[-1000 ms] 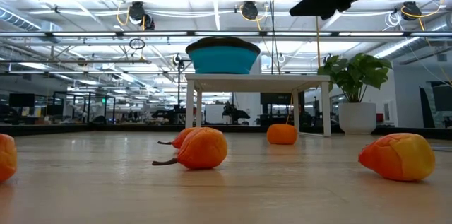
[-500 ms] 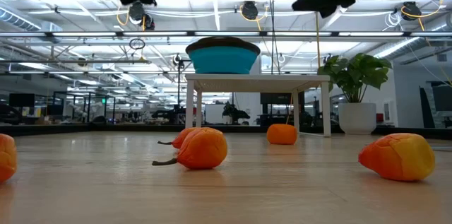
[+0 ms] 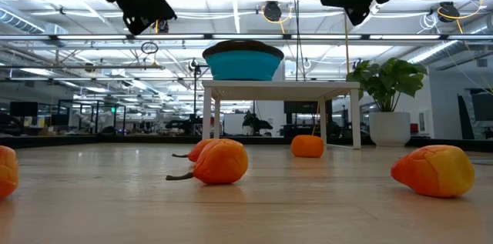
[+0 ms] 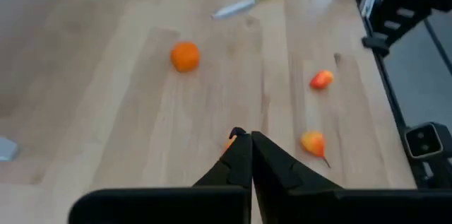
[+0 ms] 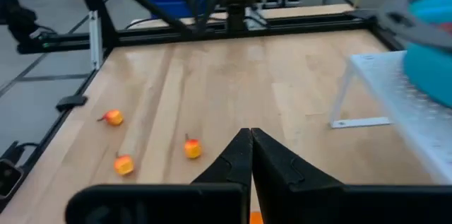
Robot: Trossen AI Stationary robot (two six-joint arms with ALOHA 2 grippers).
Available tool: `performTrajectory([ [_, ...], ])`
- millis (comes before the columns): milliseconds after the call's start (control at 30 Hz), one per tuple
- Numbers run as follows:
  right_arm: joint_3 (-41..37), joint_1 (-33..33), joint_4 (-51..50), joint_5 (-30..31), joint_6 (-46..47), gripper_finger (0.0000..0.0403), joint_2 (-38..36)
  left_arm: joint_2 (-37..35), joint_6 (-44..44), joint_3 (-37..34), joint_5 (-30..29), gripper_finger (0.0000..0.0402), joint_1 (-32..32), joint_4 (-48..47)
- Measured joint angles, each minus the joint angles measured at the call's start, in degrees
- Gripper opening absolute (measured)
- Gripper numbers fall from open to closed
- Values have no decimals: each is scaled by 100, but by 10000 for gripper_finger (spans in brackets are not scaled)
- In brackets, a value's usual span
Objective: Pick & Place Fruit
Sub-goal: Put the orange into the blue strainer bowl on the shelf
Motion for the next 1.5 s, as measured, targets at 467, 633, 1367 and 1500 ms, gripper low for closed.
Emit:
performTrajectory([
  [467,169,765,896,776,173,0,1386,-2560,793,-1726,-496,10,135,485],
  [633,790,865,489,976,211,0,1980,-3304,1057,-2050,-543,4,194,385],
  [1367,2999,805,-2848,951,1156,127,4068,-5120,1565,-2215,-208,23,434,-1074],
  [1500,2997,767,-2903,938,1142,173,4240,-5140,1563,-2215,-183,28,434,-1158],
])
